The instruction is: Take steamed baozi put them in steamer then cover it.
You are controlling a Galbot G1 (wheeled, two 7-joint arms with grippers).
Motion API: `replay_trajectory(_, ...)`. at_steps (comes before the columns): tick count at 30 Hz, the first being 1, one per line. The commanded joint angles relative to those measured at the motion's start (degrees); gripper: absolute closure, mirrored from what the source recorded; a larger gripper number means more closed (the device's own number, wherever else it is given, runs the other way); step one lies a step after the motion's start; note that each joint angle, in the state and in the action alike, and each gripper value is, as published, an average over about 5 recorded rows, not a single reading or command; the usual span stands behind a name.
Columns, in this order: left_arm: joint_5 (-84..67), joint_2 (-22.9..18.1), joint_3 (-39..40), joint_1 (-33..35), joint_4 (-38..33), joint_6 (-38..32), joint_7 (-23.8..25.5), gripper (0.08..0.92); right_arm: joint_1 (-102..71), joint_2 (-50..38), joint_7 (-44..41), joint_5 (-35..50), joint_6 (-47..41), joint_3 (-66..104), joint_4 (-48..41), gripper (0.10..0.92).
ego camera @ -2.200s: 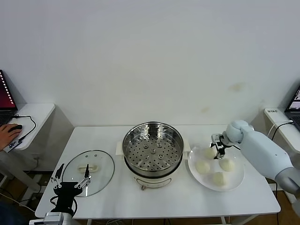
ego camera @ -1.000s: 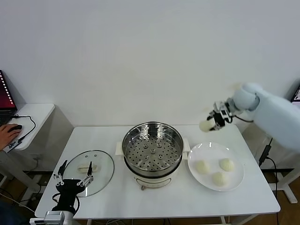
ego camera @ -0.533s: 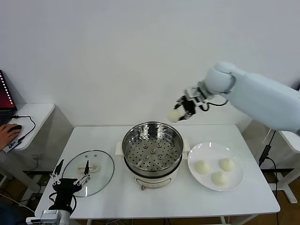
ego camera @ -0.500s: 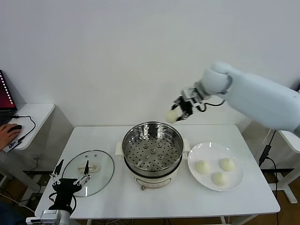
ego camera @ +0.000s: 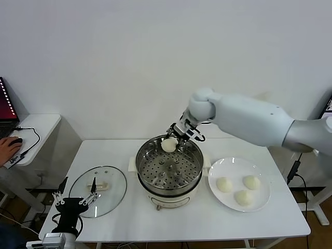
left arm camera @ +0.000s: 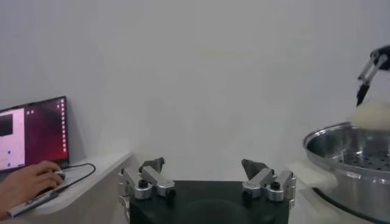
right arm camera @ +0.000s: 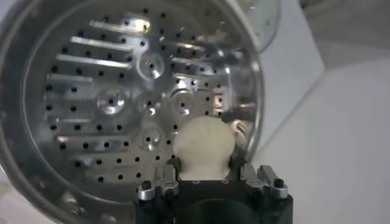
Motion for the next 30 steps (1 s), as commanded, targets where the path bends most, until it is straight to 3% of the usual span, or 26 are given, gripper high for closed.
replay_trajectory(1,0.0,0.0,-0.1,0.0,0.1,0.0,0.0,0.177,-2.3,2.6,2.8,-9.5,8.6,-0.9,-3.9,0.490)
replay_trajectory(14,0.0,-0.2,-0.1,-0.1,-0.3,0.0,0.1,0.177,-5.1,5.4,5.6,-15.3,12.2,1.6,-8.8,0.458)
replay_trajectory(19,0.0,-0.2,-0.1,-0.1,-0.5,0.0,0.1,0.177,-4.7,5.4,5.8,-14.1,12.1,1.3,-8.2,0.351)
replay_trajectory(25,-0.2,-0.1,-0.1,-0.1,-0.7,0.0,0.2,0.177,-0.9,3.2,3.8,-5.8,8.9,0.9,-4.0,0.215)
replay_trajectory(30,-1.0,0.3,-0.3,0.0,-1.2,0.1,0.3,0.177,6.1,-4.8,-4.2,7.9,-6.0,0.6,7.4,0.203)
